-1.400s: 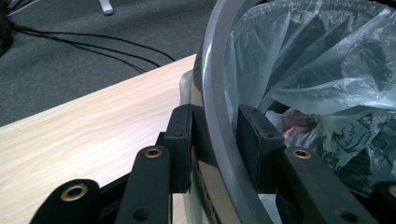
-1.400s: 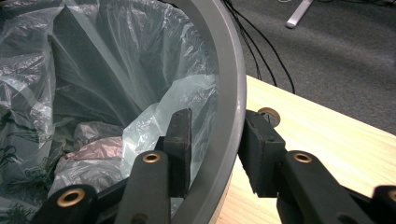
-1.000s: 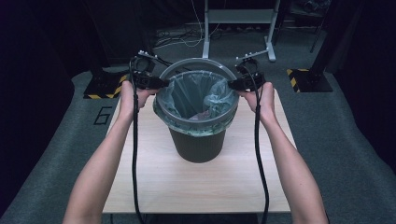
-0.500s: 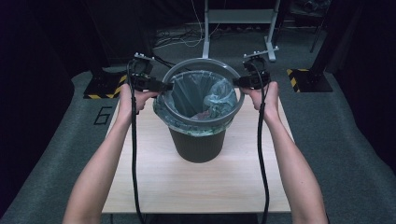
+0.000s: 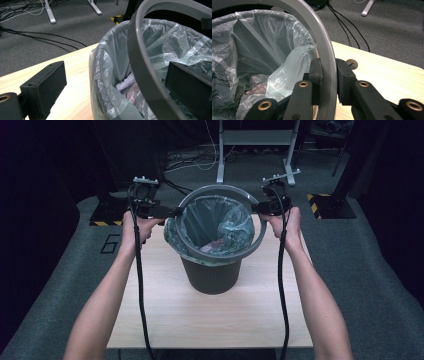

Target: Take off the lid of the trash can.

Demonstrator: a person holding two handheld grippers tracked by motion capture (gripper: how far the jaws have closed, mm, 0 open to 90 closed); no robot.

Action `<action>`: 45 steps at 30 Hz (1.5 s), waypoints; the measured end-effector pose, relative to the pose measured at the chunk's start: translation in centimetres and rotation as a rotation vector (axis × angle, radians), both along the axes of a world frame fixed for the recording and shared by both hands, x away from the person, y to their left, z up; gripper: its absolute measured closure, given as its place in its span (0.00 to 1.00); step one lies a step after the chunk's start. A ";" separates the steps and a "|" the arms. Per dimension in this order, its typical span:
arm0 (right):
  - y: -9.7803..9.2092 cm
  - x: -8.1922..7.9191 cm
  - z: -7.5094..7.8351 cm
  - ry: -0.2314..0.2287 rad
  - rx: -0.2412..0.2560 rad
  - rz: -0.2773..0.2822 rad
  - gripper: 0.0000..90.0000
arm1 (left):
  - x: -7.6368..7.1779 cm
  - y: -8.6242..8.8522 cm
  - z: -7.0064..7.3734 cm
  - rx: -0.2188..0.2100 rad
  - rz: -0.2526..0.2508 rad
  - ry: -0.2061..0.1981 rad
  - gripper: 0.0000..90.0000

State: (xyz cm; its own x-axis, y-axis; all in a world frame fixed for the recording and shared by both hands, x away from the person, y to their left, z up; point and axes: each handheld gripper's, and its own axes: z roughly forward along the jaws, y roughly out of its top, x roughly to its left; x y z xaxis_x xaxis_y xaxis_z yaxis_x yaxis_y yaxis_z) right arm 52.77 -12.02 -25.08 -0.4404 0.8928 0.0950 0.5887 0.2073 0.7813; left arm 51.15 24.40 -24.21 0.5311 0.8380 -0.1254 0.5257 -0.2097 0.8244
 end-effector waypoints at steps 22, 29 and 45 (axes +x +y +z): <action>-2.9 -0.7 0.8 -0.006 0.017 -0.021 0.86 | -2.2 2.9 -0.8 -0.060 -0.018 -0.052 0.00; -5.0 -1.3 1.1 -0.016 0.041 -0.048 0.86 | -3.2 5.2 -3.5 -0.071 0.012 -0.052 0.00; -9.4 -2.8 1.7 -0.042 0.101 -0.093 0.86 | -3.6 6.8 -15.3 0.016 0.072 0.070 0.00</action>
State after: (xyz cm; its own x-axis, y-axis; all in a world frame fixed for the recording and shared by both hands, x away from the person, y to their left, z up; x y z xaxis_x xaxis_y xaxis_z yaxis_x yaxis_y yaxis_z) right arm 49.95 -21.44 -23.40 -0.3616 0.9168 0.1697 0.5680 0.0723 0.8199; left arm 47.50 31.17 -39.48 0.4597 0.8759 -0.1463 0.5961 -0.1822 0.7819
